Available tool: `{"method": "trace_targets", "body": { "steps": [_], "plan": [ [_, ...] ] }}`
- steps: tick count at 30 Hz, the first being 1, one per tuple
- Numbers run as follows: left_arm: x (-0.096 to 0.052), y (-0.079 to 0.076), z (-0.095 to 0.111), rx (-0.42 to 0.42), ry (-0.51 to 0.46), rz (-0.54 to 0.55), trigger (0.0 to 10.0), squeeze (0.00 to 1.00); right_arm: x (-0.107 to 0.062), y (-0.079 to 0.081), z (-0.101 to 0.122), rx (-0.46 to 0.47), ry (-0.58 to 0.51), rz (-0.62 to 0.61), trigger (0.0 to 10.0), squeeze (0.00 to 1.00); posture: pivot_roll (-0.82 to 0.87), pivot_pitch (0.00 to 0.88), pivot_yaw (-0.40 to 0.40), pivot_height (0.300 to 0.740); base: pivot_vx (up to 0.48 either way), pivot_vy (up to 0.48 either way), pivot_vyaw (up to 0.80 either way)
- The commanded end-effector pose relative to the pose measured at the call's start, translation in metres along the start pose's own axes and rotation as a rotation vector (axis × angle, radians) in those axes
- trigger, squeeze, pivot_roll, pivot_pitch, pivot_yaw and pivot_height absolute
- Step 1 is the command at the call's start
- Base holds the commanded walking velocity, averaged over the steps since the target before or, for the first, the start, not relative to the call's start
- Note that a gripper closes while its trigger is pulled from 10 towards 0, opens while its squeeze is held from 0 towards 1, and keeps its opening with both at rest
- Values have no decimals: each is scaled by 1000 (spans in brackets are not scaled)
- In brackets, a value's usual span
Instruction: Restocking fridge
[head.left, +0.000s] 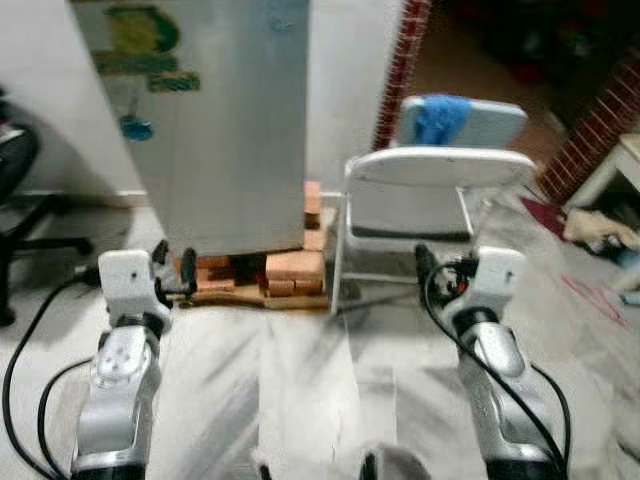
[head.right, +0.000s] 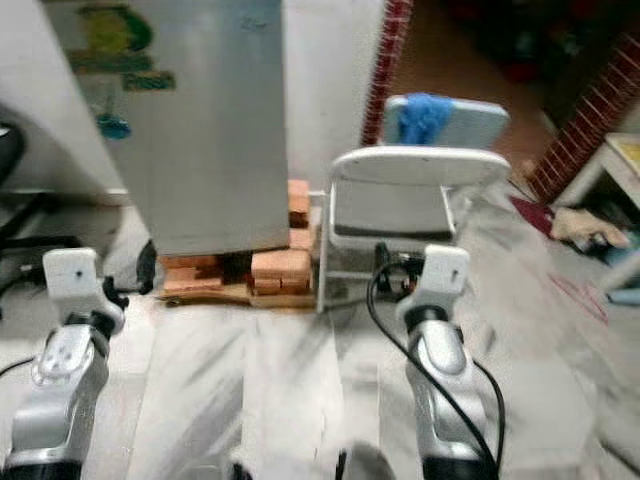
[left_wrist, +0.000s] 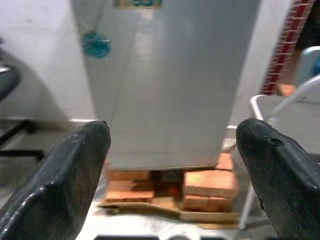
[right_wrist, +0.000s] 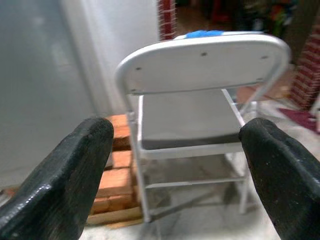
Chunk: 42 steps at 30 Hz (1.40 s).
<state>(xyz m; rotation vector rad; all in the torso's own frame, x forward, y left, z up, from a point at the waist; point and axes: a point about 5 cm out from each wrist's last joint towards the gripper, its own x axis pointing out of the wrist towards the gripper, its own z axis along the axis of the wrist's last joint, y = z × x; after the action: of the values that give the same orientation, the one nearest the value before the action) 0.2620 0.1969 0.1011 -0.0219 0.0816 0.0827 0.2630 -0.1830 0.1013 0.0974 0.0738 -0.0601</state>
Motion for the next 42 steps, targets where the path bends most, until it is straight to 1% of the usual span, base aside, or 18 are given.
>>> {"method": "trace_targets", "body": {
  "steps": [1,5,11,15,19,22,26,27,29,30,31,33,34,36,37,39,41,42],
  "plan": [
    [-2,-1,-2,0,13,-11,10000,0,0,-1,0,4,3,-9,10000,0,-32,52,10,740,0,480,0],
    [-2,1,-2,7,7,-11,10000,0,1,-3,-5,3,38,-34,10000,0,-28,50,9,740,0,480,0],
    [-2,7,-2,4,4,1,10000,0,0,-3,-4,28,26,-32,10000,0,-22,52,7,740,0,480,0],
    [-5,6,-4,-2,0,-35,10000,0,0,-4,-6,38,41,-34,10000,0,-21,48,5,740,0,480,0],
    [-5,6,-4,-2,0,-30,10000,0,1,-4,-5,2,34,-42,10000,0,-18,47,5,740,0,480,0],
    [-6,5,-5,-13,0,-34,10000,0,3,-2,-3,45,30,-15,10000,0,-16,46,2,740,0,480,0],
    [-7,5,-6,-28,2,-46,10000,0,4,-1,-3,28,35,-6,10000,0,-15,45,0,740,0,480,0],
    [-7,5,-5,-26,-2,-45,10000,0,4,0,-2,-1,25,-8,10000,0,-14,45,-1,740,0,480,0],
    [-8,5,-5,-28,-6,-45,10000,0,5,2,-2,-13,20,-9,10000,0,-14,45,-1,740,0,480,0],
    [-8,5,-5,-28,-6,-45,10000,0,5,2,-2,-10,22,-9,10000,0,-14,45,-1,740,0,480,0],
    [-8,5,-5,-28,-8,-46,10000,0,4,5,-4,91,47,5,10000,0,-15,47,-1,740,0,480,0],
    [-8,5,-5,-29,-10,-50,10000,0,4,4,-3,71,38,-1,10000,0,-15,48,-2,740,0,478,0],
    [-8,4,-5,-31,-11,-57,10000,0,3,3,-3,3,31,-10,10000,0,-15,48,-2,740,0,469,0],
    [-8,3,-4,-32,-15,-67,10000,0,0,5,-1,85,11,22,10000,0,-18,50,-2,740,0,458,0],
    [-8,2,-4,-33,-20,-74,10000,0,0,5,-1,93,12,23,10000,0,-18,54,-2,740,0,428,0],
    [-8,2,-3,-36,-23,-76,10000,0,1,5,0,58,10,34,10000,0,-19,54,-2,740,124,416,0],
    [-8,1,-3,-40,-24,-71,10000,0,1,7,-2,90,27,43,10000,0,-18,53,-2,740,262,401,-800],
    [-8,1,-3,-40,-24,-71,10000,0,1,7,-2,90,29,38,10000,0,-18,53,-2,740,262,401,-800]
  ]
}}
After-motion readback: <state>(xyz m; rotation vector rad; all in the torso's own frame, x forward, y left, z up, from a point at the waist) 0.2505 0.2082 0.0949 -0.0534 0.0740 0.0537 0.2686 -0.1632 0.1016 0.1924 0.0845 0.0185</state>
